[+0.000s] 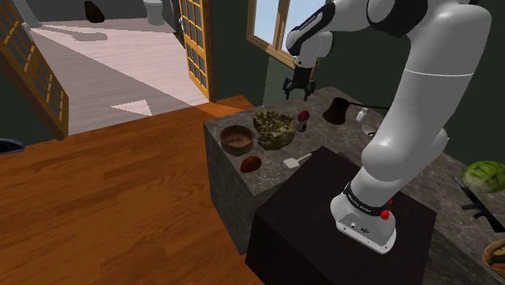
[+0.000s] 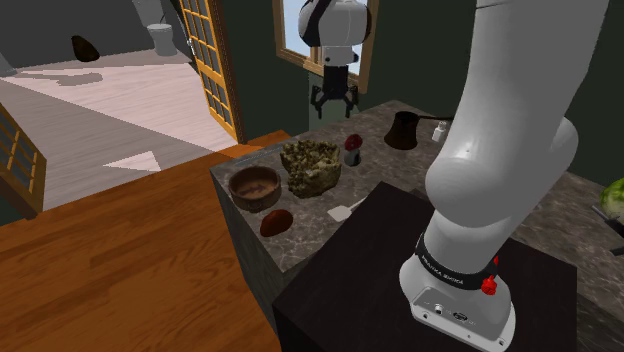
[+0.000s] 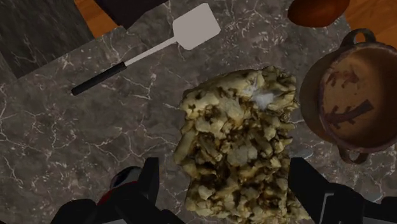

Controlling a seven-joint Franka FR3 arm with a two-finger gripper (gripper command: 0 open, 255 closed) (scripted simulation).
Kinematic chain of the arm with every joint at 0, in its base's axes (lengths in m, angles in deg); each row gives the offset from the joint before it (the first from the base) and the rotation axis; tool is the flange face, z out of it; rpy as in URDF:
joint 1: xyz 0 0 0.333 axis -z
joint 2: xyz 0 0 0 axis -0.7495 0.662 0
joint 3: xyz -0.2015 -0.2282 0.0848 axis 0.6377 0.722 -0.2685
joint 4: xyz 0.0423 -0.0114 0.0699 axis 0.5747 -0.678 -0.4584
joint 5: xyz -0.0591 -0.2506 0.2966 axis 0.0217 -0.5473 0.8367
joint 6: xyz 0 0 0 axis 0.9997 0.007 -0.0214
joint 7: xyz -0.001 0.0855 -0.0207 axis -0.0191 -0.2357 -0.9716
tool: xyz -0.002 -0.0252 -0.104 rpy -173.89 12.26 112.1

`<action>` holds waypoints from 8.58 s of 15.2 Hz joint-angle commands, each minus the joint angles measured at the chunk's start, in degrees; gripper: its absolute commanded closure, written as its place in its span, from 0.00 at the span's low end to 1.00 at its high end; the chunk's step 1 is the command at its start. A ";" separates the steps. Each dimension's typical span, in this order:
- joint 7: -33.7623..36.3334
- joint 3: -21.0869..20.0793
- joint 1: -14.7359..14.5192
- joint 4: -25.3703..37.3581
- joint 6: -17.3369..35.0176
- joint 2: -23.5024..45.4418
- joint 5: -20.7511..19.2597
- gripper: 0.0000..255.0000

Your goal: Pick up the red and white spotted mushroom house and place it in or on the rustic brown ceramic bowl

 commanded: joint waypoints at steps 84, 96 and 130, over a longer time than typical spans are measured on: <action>19.25 0.48 -3.09 12.48 -4.01 10.04 5.30 1.00; 33.59 -4.32 -13.17 12.50 -3.02 8.66 5.88 1.00; 39.27 -8.60 -18.07 15.79 6.51 20.21 8.90 1.00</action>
